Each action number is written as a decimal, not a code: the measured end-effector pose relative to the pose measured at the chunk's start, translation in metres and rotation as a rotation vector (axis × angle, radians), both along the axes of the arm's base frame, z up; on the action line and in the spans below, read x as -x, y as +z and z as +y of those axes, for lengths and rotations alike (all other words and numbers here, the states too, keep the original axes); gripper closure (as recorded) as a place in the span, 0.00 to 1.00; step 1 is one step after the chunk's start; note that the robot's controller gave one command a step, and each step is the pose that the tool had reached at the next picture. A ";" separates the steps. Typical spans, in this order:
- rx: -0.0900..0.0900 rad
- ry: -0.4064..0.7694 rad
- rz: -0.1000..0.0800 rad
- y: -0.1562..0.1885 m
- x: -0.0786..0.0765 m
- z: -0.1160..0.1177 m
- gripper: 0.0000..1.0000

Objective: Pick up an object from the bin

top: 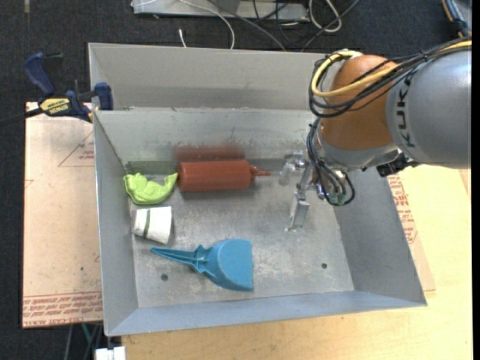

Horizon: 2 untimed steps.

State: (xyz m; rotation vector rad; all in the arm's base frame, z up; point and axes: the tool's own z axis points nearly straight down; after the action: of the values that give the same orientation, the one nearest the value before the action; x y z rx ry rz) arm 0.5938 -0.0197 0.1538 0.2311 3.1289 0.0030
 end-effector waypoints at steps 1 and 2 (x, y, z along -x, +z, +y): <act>0.001 0.094 -0.007 0.007 -0.036 -0.006 0.00; -0.004 -0.101 0.001 -0.024 -0.052 0.059 0.00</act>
Offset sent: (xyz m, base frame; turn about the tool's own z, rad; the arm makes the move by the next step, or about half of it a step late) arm 0.0518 0.0546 -0.0233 0.1070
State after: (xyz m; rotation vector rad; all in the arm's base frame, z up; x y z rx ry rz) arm 0.6460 0.0388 0.1295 0.3896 3.1139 0.0091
